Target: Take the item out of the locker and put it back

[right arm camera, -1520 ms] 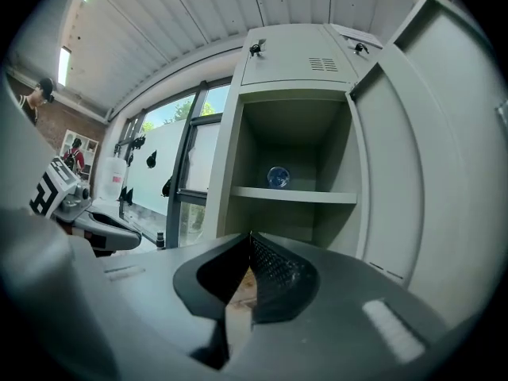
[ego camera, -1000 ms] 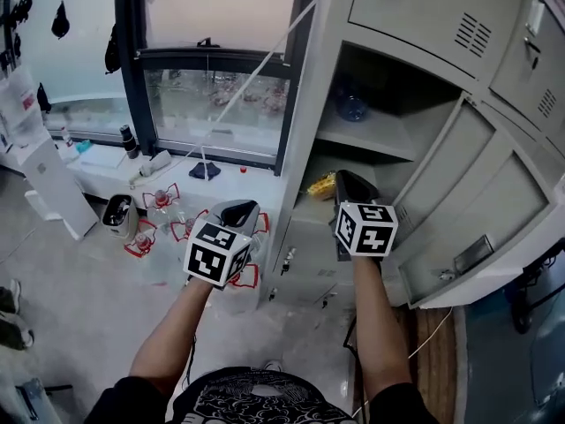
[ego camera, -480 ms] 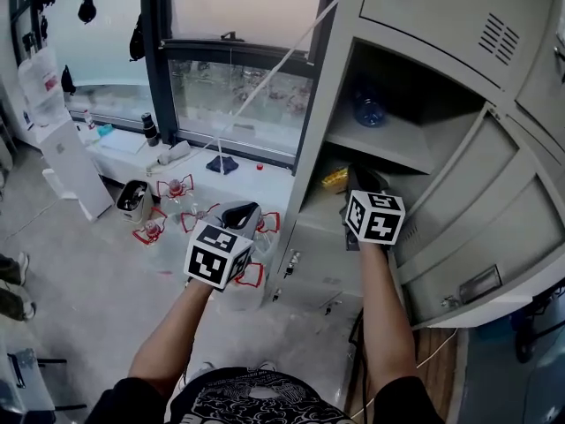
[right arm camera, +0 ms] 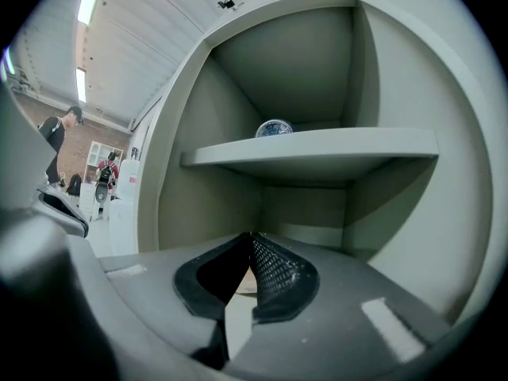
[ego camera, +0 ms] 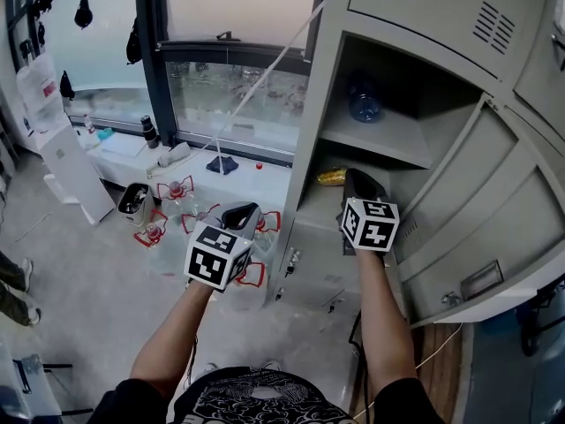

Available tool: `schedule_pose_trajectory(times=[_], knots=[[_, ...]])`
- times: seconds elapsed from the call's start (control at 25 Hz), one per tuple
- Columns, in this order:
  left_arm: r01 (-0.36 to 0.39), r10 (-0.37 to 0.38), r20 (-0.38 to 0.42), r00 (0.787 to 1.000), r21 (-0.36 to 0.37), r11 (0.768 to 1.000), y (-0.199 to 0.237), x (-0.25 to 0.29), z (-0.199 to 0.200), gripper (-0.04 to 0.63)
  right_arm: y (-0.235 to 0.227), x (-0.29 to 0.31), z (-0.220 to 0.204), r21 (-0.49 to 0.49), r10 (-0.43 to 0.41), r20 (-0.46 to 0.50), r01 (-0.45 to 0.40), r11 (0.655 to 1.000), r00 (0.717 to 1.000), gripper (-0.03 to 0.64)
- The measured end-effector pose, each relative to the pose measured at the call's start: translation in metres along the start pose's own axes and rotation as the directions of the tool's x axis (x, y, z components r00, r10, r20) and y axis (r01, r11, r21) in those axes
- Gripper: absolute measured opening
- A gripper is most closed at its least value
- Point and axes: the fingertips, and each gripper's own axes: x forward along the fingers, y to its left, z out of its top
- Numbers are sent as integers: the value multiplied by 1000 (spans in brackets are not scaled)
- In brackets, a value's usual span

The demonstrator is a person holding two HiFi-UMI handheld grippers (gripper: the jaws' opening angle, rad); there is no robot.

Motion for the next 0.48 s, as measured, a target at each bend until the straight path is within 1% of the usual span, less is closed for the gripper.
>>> schedule_pose_trajectory(times=[0.16, 0.48], knots=[[29, -29, -8, 1000, 2, 1000, -7, 2, -2, 0, 2, -9, -18, 4, -14, -32, 14, 1000, 999, 25], [60, -60, -1, 998, 8, 998, -11, 0, -4, 0, 12, -20, -58, 30, -34, -112, 37, 999, 993, 25]])
